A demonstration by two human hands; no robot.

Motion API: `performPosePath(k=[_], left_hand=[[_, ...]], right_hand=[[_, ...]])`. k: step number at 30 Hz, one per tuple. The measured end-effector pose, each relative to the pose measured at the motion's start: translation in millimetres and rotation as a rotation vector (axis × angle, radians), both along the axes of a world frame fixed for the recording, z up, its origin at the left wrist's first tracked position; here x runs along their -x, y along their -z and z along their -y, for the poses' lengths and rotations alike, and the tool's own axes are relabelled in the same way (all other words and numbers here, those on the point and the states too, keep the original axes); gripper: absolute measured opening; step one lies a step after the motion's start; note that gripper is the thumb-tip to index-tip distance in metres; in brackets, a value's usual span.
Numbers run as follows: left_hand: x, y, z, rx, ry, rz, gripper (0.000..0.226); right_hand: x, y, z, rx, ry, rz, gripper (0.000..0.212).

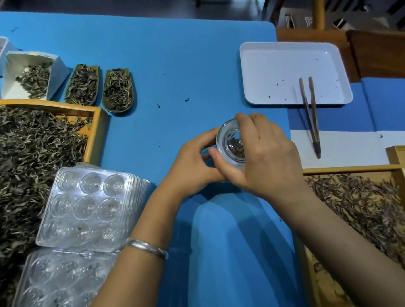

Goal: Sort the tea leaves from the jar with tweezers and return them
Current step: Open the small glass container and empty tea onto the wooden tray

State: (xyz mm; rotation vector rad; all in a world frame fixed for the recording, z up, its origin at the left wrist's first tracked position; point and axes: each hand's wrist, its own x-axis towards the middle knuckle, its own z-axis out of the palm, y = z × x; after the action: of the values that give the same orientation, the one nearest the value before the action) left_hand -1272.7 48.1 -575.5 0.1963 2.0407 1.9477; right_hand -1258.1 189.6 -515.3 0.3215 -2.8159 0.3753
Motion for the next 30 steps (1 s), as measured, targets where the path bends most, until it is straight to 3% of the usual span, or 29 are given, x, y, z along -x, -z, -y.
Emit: performPosePath(k=[7, 15, 22, 30], left_hand=[[-1, -1, 1, 0.003, -0.01, -0.013, 0.062], [2, -3, 1, -0.011, 0.003, 0.0, 0.06], [2, -6, 0, -0.006, 0.005, 0.004, 0.057], [4, -6, 1, 0.012, 0.016, -0.024, 0.054]], right_hand=[[-3, 15, 5, 0.29, 0.033, 0.015, 0.053], [-1, 12, 5, 0.347, 0.015, 0.029, 0.05], [3, 12, 2, 0.181, -0.02, -0.05, 0.053], [-1, 22, 8, 0.342, 0.047, -0.098, 0.045]])
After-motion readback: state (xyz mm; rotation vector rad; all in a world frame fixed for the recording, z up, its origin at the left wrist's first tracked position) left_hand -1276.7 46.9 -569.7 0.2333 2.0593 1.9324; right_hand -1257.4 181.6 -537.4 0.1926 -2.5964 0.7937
